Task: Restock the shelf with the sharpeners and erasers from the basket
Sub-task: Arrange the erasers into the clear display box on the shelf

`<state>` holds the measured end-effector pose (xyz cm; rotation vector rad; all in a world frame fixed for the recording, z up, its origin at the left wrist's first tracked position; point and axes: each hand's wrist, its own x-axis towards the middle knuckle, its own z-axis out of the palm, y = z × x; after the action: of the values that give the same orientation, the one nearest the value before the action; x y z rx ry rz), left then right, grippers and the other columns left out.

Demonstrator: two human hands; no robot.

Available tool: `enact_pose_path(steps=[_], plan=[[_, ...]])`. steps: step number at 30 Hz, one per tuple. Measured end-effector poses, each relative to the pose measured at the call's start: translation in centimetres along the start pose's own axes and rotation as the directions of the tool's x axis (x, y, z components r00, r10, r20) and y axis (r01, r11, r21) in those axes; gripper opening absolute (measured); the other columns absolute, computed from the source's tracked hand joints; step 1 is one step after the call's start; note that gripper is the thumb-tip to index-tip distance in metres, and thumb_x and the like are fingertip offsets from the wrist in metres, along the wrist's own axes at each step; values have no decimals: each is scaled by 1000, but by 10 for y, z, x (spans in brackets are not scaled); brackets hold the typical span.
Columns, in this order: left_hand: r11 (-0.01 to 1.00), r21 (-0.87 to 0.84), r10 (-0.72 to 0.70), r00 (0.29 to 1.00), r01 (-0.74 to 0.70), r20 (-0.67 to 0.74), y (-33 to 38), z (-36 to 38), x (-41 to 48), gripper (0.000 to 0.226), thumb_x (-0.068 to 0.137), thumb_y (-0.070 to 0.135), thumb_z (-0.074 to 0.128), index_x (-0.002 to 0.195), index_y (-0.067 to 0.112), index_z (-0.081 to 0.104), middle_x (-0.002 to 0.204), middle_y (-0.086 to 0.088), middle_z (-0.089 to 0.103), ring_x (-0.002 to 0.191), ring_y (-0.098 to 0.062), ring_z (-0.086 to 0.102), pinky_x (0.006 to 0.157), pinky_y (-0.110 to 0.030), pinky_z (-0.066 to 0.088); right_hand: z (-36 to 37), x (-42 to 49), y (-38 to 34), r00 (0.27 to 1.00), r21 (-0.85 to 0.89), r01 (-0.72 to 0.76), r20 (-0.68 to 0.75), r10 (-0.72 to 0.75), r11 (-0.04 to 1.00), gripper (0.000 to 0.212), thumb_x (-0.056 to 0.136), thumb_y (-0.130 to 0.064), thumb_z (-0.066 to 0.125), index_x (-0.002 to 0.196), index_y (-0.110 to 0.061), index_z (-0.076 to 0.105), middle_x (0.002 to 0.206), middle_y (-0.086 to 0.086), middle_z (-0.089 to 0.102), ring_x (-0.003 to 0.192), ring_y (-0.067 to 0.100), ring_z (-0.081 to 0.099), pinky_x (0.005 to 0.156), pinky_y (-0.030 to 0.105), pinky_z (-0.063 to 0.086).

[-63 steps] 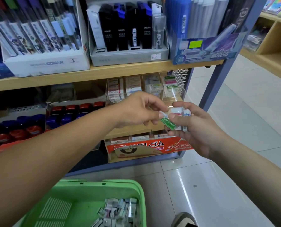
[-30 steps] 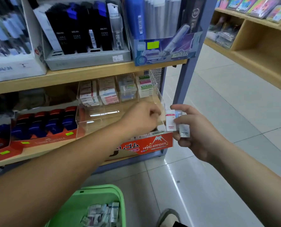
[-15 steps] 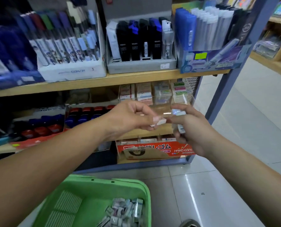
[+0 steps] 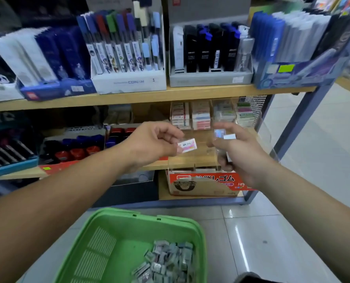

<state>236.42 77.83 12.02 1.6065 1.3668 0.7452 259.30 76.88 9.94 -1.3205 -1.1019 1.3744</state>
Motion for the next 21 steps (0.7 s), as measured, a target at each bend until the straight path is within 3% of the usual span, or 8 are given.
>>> enact_pose_path(steps=[4,6,9,12,14,17,21], plan=[[977,210,30,999,-37,33,-11,6,11,22,84,16,84,101,28,75,94,5,72,85,-4,69,72,-16,56,-6,6,3,997,-81,2,-78,-8,997,49,93,-3,71,124,-41,67,106,18,74,47,18,48,44,29,38],[978,208,18,998,-31,64,-13,15,19,17,88,23,82,101,29,74,91,7,72,79,1,68,66,-14,53,-13,11,3,991,-141,11,-131,-30,990,52,91,-6,75,129,-40,65,102,13,76,45,18,48,43,28,40],[984,175,22,993,-42,117,-10,31,33,12,90,28,79,101,28,72,86,4,72,69,-1,67,61,-16,54,-31,17,4,975,-175,14,-217,-53,984,43,91,-11,77,128,-30,65,89,10,72,43,16,45,41,25,39],[991,132,18,990,-36,137,-5,48,45,11,91,22,78,100,24,72,90,-2,72,73,-11,72,67,-25,62,-49,15,9,969,-269,2,-237,-68,963,32,89,-19,83,116,-25,67,81,4,66,37,8,50,38,21,40],[994,110,0,988,-17,157,-2,58,51,12,93,15,75,103,19,71,90,-6,73,74,-16,74,71,-32,65,-61,13,13,962,-308,-40,-267,-47,950,26,87,-27,86,106,-24,68,80,2,72,41,9,62,39,21,44],[995,97,10,982,-29,186,3,70,64,13,95,8,70,105,16,71,95,-10,71,76,-18,74,69,-26,63,-81,13,19,933,-276,-79,-360,-27,958,18,89,-28,83,97,-22,68,87,3,74,57,21,75,42,24,51],[967,230,56,970,-112,237,10,90,90,12,93,10,74,100,19,75,93,3,71,76,2,67,68,-14,55,-105,17,27,879,-206,-79,-476,-29,975,11,92,-20,79,97,-17,71,94,13,75,69,33,74,40,23,46]])
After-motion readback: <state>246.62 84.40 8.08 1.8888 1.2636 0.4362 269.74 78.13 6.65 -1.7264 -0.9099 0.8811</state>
